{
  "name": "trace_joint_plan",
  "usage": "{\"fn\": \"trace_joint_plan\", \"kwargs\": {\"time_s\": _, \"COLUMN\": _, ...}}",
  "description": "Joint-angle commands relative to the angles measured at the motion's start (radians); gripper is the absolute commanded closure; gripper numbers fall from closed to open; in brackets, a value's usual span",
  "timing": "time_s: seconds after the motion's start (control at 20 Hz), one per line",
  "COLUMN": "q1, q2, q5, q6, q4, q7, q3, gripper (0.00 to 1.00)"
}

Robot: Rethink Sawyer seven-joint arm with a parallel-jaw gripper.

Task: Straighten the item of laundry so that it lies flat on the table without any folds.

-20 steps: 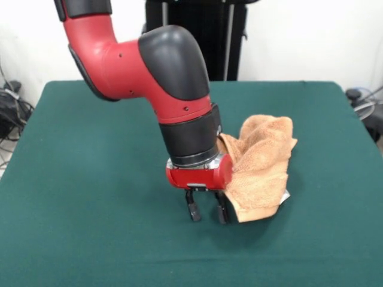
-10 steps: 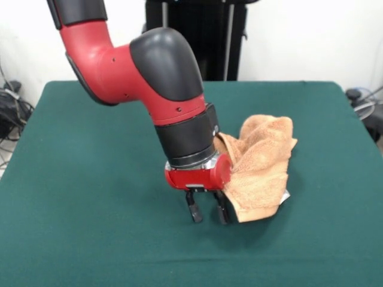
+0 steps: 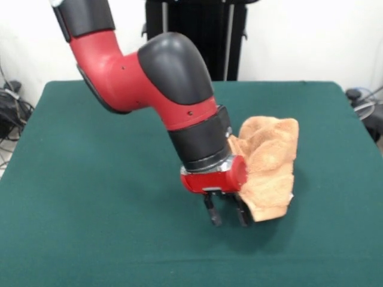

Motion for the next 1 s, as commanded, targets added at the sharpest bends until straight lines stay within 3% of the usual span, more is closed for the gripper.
{"fn": "trace_joint_plan", "kwargs": {"time_s": 0.05, "q1": 0.022, "q2": 0.118, "q5": -0.027, "q6": 0.139, "q4": 0.028, "q7": 0.014, "q3": 0.157, "gripper": 0.0}}
{"fn": "trace_joint_plan", "kwargs": {"time_s": 0.45, "q1": -0.012, "q2": 0.164, "q5": -0.05, "q6": 0.157, "q4": 0.037, "q7": -0.017, "q3": 0.226, "gripper": 0.0}}
{"fn": "trace_joint_plan", "kwargs": {"time_s": 1.0, "q1": 0.02, "q2": 0.089, "q5": -0.016, "q6": 0.119, "q4": 0.122, "q7": 0.097, "q3": 0.22, "gripper": 0.0}}
